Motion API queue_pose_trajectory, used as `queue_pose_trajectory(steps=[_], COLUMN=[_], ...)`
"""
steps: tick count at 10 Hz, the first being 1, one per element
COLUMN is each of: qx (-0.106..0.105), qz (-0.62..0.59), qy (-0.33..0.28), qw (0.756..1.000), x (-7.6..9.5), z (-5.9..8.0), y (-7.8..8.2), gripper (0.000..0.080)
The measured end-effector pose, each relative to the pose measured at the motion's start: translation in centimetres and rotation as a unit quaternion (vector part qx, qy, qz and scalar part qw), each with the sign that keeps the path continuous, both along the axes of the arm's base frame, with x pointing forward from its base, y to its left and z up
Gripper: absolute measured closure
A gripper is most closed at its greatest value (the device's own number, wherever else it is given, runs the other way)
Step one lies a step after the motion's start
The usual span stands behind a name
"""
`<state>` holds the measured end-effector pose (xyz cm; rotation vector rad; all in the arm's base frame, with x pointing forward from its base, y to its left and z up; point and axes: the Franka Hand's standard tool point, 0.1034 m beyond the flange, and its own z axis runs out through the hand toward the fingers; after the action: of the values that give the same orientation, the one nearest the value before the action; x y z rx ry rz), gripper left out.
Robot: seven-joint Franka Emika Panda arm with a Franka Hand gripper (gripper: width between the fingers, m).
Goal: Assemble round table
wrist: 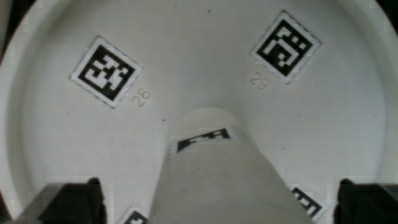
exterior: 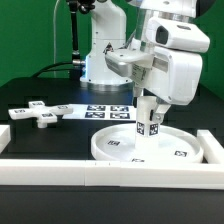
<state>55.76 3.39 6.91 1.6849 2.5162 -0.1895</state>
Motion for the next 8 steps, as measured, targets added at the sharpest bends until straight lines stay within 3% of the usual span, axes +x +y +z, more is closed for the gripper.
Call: queue_pose_trajectory(steps=[1,2,3,4,8], qx=[-0.005,-0.008,-0.010,-0.010,-0.009], qz=[0.018,0.016,0.014,0.014,-0.009], qy=[0.001,0.001,0.001,0.001,-0.003], qw=[1.000,1.000,1.000,1.000,1.000], x=[0.00,-0.08,-0.17,-0.16,-0.14], z=[-0.01,-0.09,-0.22,-0.22,-0.23], y=[0.11,0.51,0.90,0.86,0.60], gripper=[0.0150,0.0274,0.0274,0.0398,0.0394])
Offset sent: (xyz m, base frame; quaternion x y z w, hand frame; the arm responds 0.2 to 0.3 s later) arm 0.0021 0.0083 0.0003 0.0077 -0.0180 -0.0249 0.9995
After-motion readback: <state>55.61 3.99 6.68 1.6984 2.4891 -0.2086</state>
